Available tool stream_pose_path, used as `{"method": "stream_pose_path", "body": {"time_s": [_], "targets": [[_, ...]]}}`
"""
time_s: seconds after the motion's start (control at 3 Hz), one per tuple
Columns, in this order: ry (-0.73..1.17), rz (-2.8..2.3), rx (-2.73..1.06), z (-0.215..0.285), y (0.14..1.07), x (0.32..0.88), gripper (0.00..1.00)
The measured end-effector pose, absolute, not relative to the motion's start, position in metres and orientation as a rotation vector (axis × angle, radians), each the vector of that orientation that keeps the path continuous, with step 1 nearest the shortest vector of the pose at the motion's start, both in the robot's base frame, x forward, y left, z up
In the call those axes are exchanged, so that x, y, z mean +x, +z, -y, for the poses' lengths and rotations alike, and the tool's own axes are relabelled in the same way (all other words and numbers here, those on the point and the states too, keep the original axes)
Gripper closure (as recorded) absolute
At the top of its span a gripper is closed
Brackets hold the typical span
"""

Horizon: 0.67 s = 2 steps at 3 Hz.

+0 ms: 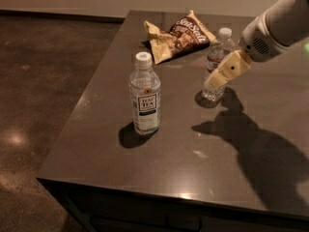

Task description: Move water bottle near brown chip bag

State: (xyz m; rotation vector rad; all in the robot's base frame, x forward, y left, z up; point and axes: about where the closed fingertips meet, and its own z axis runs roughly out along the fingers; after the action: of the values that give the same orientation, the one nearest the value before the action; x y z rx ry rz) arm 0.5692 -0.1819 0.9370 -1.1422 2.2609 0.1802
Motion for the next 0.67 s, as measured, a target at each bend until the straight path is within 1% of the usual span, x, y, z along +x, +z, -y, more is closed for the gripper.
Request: {"method": "stream_pose_path", "body": {"time_s": [0.33, 0.67], "targets": [[0.260, -2.230, -1.141, 0.1691, 0.9303, 0.5803, 0.20], [0.294, -2.217, -1.158, 0.1604, 0.9292, 0.5854, 0.45]]}}
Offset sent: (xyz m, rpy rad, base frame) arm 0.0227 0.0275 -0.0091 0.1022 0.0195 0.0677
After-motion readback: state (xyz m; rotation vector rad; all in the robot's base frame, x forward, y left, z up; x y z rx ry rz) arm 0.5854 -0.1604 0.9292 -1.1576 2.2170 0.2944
